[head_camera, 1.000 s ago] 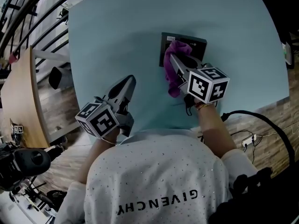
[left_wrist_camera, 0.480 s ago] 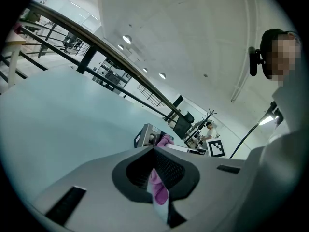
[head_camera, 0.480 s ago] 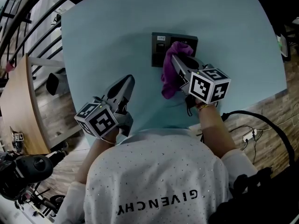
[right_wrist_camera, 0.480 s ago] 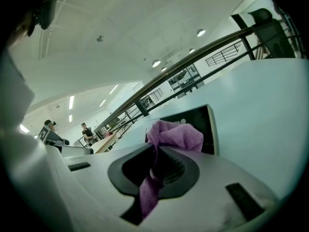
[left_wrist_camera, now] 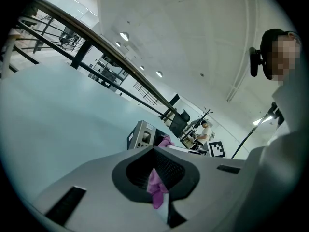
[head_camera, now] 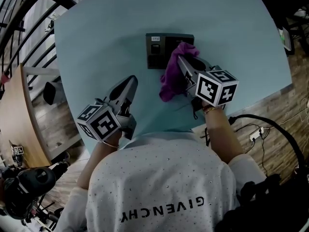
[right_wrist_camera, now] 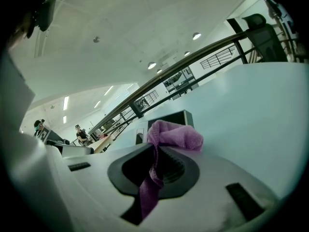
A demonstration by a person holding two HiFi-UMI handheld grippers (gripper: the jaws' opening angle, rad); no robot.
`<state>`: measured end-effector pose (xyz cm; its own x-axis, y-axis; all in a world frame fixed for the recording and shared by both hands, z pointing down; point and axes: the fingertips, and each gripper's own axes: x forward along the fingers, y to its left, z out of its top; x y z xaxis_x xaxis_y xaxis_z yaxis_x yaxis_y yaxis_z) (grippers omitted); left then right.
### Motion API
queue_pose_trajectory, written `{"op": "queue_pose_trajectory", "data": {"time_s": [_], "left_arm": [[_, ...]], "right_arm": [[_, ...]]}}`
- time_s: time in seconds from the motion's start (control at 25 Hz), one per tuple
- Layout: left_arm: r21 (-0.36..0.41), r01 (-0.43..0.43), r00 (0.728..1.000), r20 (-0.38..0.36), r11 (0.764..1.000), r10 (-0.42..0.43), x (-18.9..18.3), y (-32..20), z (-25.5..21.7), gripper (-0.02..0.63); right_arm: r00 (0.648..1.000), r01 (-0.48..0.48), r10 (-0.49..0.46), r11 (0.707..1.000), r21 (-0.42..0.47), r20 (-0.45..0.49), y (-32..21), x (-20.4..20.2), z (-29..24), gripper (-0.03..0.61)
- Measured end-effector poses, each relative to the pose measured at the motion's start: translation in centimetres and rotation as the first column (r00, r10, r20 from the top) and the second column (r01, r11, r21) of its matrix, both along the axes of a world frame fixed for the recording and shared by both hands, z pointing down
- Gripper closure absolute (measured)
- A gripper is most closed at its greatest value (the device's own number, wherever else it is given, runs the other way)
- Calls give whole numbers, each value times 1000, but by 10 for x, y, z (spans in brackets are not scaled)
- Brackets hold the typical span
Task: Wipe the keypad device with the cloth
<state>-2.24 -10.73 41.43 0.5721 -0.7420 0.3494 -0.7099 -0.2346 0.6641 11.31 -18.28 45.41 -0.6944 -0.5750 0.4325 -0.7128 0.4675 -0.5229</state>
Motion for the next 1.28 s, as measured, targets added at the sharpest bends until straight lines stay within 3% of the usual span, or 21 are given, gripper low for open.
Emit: {"op": "queue_pose_trajectory", "data": {"time_s": [1.0,1.28], "left_arm": [[-5,17,1000,4,1000,-17,-3,7,-1,606],[-28,19,1000,11,999,-18,-7,9,8,606]], "right_arm": [[988,-144,146,988,-59,40,-2,48,7,552],[984,-176,176,984,2,-5,-3,56,4,554]]}}
